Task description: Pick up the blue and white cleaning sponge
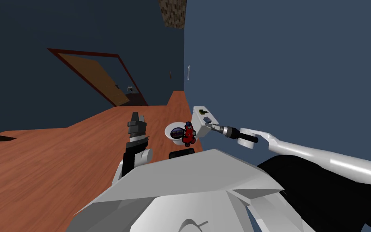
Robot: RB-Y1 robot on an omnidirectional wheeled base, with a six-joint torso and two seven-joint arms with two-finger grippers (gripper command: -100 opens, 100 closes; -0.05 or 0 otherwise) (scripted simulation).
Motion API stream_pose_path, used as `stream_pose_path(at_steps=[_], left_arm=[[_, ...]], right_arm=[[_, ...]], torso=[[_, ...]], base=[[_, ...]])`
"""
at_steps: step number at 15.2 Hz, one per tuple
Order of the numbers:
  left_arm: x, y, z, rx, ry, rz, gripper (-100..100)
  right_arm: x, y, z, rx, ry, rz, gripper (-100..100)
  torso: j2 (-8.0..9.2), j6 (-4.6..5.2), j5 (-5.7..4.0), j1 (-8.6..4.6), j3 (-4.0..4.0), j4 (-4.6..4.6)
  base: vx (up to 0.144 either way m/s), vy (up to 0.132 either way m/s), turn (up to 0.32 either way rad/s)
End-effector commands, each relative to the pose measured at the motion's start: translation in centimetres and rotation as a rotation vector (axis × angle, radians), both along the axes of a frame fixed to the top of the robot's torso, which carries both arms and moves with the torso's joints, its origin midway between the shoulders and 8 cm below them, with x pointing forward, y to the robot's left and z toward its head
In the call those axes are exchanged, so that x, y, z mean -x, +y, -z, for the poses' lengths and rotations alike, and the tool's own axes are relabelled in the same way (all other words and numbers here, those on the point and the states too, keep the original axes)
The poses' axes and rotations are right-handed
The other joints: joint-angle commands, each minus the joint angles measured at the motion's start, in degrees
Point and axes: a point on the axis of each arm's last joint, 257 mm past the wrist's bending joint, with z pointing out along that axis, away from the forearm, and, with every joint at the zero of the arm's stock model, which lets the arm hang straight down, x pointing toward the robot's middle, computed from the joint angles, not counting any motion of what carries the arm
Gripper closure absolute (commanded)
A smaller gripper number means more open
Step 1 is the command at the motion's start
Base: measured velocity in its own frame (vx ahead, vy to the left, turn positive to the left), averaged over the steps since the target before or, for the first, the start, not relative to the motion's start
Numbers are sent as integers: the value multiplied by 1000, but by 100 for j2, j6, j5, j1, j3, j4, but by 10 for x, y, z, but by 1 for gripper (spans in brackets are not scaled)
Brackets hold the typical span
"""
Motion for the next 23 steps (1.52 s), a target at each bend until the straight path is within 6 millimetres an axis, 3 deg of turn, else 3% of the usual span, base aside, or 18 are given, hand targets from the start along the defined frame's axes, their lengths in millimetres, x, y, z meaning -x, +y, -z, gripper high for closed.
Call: stream_pose_path(at_steps=[1,2,10,11,15,16,23], left_arm=[[0,0,0,0,0,0,0],[0,0,0,0,0,0,0],[0,0,0,0,0,0,0],[0,0,0,0,0,0,0],[0,0,0,0,0,0,0],[0,0,0,0,0,0,0],[0,0,0,0,0,0,0]], right_arm=[[1,-1,1,34,13,-23,-100],[3,-12,9,50,42,-14,-100],[5,-23,16,176,99,-88,-100],[6,-34,21,193,126,-79,-100],[6,-34,20,247,140,-120,-100],[7,-45,25,269,166,-116,-100],[5,-55,26,384,213,-183,-100]], torso=[[0,0,0,0,0,0],[1,-1,0,0,0,0],[-1,0,0,0,-1,0],[0,-1,0,1,0,0],[-1,-1,0,1,-1,-1],[2,-1,0,2,1,0],[-4,0,0,1,-2,-1]], base=[[19,-3,5],[28,-5,-32],[24,-4,-21],[24,-5,-31],[24,-4,-13],[22,-6,-33],[28,-5,-21]])
